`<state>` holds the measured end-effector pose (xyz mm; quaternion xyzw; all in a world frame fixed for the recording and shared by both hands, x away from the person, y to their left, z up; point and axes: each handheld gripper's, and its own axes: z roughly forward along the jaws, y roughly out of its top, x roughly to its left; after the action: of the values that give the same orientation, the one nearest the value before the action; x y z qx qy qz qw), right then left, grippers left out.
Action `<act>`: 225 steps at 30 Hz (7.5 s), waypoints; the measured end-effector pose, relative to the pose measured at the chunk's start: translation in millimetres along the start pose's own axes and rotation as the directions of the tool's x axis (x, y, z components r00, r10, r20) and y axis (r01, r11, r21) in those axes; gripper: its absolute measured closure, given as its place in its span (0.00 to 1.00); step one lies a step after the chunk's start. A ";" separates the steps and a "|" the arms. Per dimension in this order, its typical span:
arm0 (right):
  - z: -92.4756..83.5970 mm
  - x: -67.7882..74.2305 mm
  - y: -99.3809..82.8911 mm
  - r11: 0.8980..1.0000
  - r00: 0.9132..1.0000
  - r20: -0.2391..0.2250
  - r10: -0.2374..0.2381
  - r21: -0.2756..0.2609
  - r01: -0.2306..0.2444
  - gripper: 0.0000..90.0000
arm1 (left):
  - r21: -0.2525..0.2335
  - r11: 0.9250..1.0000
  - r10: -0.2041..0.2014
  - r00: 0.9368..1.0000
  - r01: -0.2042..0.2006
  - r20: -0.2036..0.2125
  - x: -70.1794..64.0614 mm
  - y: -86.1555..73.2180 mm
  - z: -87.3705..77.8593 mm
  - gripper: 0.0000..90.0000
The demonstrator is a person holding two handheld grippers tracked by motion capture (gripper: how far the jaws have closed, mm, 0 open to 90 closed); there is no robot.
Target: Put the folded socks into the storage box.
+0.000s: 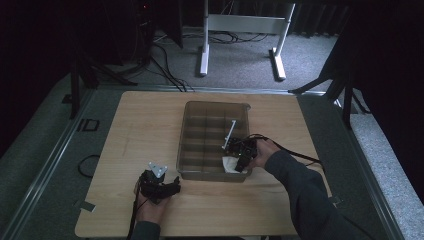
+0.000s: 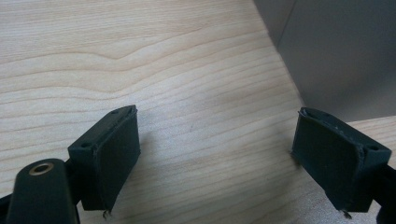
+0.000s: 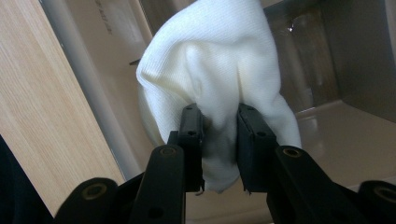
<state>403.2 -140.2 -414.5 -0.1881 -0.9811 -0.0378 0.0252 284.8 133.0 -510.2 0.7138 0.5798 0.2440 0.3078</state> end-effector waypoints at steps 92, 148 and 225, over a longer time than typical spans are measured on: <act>-11.8 1.5 -3.6 0.995 0.993 0.105 -0.059 -0.071 0.066 0.98 | 0.000 1.000 0.001 1.000 -0.001 0.001 -0.4 0.2 0.2 0.17; 37.0 -6.4 16.9 0.997 0.998 0.053 -0.015 0.071 0.011 1.00 | 0.001 1.000 0.001 1.000 -0.001 0.001 -0.6 0.3 0.2 0.17; -30.0 -0.1 -85.6 0.823 0.947 0.173 0.270 -0.552 -0.134 0.69 | 0.000 1.000 -0.001 1.000 0.001 0.001 -0.8 0.4 0.3 0.17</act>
<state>372.6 -222.1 -390.2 -0.2944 -0.9014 -0.2825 -0.1448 285.1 132.2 -510.2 0.7137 0.5799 0.2436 0.3083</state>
